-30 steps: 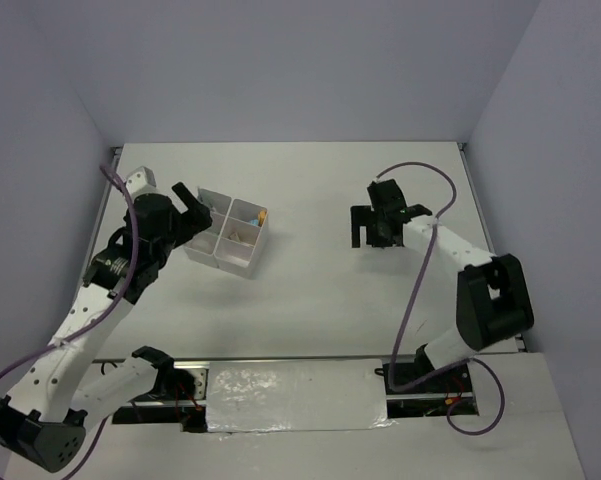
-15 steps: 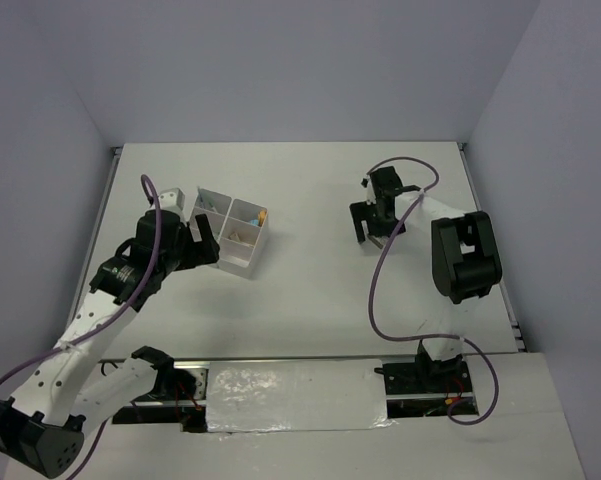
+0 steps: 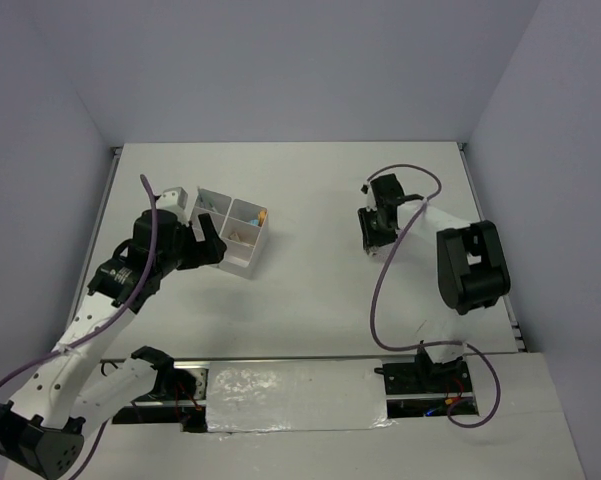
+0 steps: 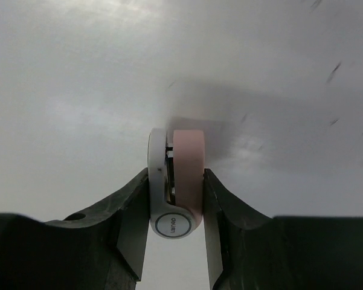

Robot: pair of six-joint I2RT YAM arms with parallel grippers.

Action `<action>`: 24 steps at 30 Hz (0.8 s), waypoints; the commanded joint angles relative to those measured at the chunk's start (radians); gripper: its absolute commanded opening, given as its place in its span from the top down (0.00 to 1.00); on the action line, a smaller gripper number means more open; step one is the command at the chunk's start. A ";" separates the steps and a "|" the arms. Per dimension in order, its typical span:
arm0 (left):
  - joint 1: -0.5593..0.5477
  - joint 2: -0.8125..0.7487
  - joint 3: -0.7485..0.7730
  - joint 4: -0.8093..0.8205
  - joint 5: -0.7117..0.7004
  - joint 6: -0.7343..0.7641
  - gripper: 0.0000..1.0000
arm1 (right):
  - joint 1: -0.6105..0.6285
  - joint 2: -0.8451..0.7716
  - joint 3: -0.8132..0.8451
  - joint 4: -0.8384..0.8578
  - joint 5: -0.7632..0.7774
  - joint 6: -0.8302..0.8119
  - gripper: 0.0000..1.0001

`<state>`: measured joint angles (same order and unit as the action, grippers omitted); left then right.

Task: Sort the stationery into containers
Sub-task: Pick up the stationery from the center of the board.

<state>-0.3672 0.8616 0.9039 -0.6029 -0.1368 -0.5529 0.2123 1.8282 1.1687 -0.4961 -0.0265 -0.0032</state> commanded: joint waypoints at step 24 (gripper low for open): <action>-0.441 0.172 0.145 0.362 0.143 -0.426 0.25 | 0.860 -0.936 -0.437 0.553 0.180 0.014 0.95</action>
<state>-0.7784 1.0210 1.0134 -0.2615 0.0589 -0.9691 1.0569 0.8986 0.6945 0.0105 0.0521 0.0315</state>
